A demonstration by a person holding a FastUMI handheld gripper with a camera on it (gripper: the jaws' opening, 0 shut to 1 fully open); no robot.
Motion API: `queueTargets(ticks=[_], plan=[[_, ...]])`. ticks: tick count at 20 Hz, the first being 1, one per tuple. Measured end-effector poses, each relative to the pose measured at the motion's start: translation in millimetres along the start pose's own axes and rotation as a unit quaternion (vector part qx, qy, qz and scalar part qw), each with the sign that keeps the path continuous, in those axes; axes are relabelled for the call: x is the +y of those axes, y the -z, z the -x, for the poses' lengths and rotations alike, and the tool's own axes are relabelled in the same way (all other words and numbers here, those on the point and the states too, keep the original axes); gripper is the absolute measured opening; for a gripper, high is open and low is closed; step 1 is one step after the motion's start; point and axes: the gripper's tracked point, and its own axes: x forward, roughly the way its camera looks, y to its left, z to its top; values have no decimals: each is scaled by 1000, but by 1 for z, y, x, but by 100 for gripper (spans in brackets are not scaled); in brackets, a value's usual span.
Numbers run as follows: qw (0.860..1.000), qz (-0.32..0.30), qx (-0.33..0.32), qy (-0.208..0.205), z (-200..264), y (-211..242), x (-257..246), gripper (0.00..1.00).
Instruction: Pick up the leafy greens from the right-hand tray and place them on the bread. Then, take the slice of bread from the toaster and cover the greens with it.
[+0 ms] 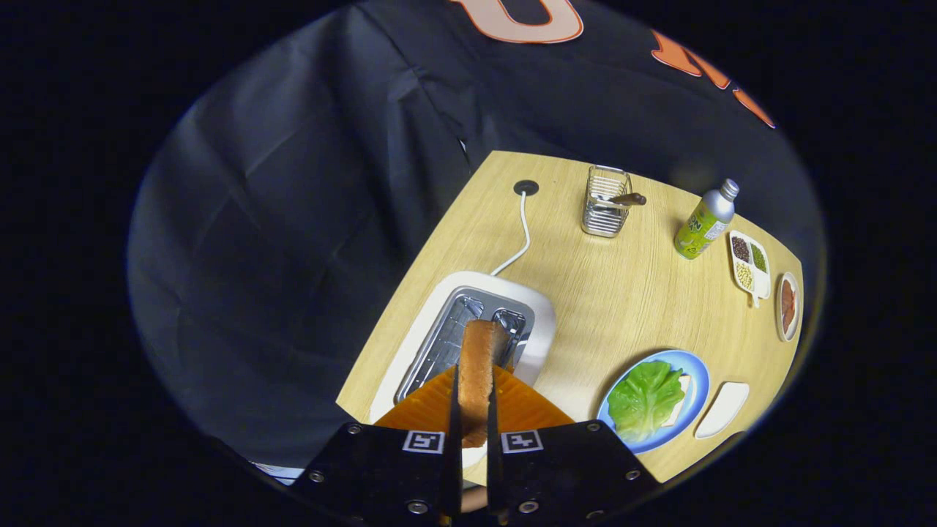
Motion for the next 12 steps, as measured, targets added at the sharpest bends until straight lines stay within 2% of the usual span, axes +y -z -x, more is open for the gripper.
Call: queueTargets(ticks=[4, 12], plan=[[998, -11, -42, -44, 34, -7, 1, 14], [991, -39, -104, -80, 83, 4, -45, 14]])
